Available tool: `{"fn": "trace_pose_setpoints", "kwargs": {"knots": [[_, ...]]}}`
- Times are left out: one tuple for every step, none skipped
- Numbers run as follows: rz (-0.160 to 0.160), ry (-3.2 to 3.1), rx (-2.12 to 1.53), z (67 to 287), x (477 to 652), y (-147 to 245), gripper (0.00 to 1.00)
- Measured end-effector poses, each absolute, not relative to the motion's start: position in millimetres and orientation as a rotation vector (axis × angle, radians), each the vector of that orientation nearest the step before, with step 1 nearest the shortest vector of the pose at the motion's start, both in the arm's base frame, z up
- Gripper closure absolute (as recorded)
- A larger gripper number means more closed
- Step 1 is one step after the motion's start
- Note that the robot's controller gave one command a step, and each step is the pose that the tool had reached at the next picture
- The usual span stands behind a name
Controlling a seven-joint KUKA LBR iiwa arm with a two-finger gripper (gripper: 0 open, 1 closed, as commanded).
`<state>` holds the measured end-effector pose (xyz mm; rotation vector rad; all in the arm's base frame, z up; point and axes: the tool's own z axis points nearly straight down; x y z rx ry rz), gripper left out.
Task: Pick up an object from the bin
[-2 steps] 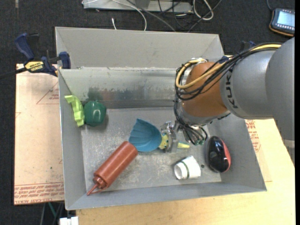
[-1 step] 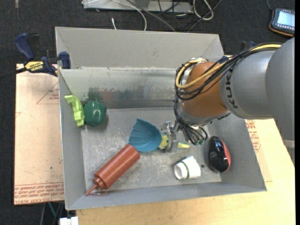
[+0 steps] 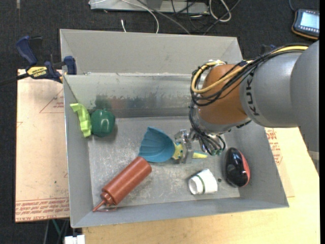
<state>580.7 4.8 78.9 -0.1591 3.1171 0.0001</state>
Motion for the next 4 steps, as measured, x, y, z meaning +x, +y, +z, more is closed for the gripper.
{"fn": "trace_pose_setpoints", "kwargs": {"knots": [[-0.001, 3.112, -0.155, 179, 588.8, 1, 1.00], [-0.001, 3.117, -0.157, 181, 585.7, 4, 1.00], [-0.007, 3.031, -0.731, 192, 565.8, -7, 1.00], [-0.001, 3.080, -0.501, 283, 571.4, -7, 1.00]]}}
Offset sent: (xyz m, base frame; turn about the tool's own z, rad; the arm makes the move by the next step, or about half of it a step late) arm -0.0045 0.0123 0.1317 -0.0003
